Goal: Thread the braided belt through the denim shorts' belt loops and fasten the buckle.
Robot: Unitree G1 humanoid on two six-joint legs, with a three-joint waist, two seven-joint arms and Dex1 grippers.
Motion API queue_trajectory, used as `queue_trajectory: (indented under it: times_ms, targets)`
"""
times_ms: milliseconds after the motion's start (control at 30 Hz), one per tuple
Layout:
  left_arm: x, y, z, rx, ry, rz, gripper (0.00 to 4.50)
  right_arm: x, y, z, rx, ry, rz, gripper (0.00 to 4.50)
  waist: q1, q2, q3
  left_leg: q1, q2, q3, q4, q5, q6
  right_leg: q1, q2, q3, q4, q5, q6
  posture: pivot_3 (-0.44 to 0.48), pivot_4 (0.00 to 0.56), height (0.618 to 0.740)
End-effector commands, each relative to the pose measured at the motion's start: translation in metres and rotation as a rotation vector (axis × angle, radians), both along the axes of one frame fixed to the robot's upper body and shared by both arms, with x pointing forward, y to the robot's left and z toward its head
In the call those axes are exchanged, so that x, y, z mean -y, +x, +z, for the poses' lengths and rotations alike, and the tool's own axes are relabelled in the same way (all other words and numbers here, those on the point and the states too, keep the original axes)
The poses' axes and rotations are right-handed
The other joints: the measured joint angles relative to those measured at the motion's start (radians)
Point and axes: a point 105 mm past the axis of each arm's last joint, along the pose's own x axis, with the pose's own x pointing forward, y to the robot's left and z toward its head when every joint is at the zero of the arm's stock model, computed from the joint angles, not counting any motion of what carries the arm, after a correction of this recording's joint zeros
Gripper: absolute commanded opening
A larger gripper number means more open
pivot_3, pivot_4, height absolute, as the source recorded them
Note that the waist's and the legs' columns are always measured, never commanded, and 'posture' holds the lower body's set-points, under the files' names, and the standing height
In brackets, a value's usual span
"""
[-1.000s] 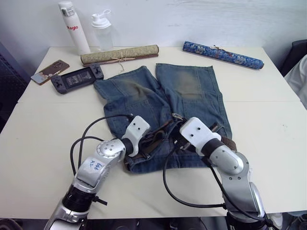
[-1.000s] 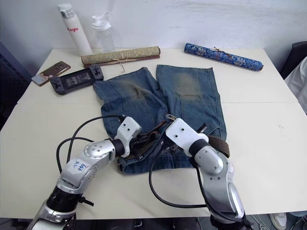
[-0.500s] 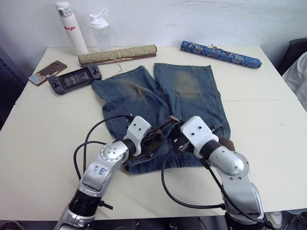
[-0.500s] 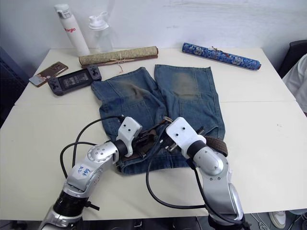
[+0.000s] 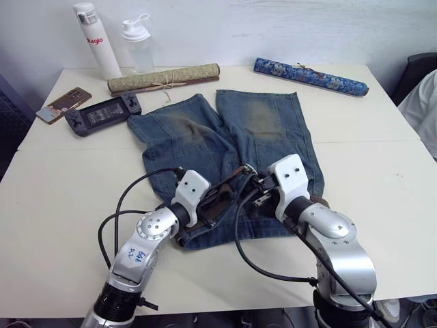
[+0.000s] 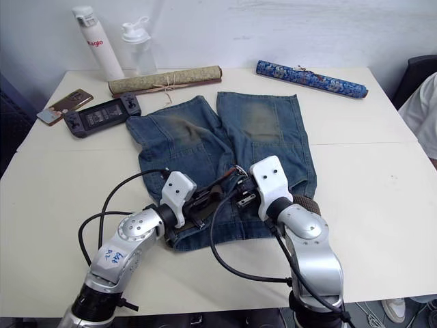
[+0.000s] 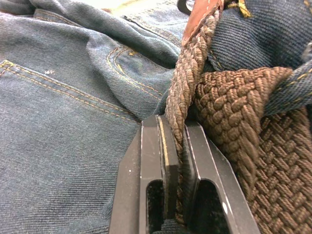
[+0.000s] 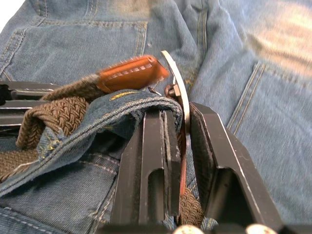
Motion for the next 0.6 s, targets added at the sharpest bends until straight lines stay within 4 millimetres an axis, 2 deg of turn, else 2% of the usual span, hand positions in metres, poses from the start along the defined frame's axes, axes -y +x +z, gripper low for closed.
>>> queue_trajectory:
  times_ms: [33,267,400,600]
  targets:
    - [0.007,-0.007,0.014,0.055,-0.011,-0.034,0.0,-0.006,-0.006,0.018,0.069,0.019,0.04,0.14,0.0,0.0,0.0,0.0,0.0,0.0,0.0,0.0,0.0,0.0,0.0,0.0,0.0,0.0,0.0,0.0,0.15,0.717]
    - [0.01,-0.003,0.013,0.036,0.012,-0.047,0.0,-0.012,-0.008,0.025,0.12,-0.024,0.08,0.14,0.0,0.0,0.0,0.0,0.0,0.0,0.0,0.0,0.0,0.0,0.0,0.0,0.0,0.0,0.0,0.0,0.15,0.717]
    - [0.012,0.001,0.014,0.03,0.005,-0.043,0.0,-0.017,-0.011,0.028,0.174,-0.132,0.124,0.14,0.0,0.0,0.0,0.0,0.0,0.0,0.0,0.0,0.0,0.0,0.0,0.0,0.0,0.0,0.0,0.0,0.15,0.717]
    - [0.025,0.007,0.024,0.065,-0.022,-0.063,0.0,-0.026,-0.016,0.019,0.15,-0.168,0.178,0.14,0.001,0.0,0.0,0.0,0.0,0.0,0.0,0.0,0.0,0.0,0.0,0.0,0.0,0.0,0.0,0.0,0.15,0.717]
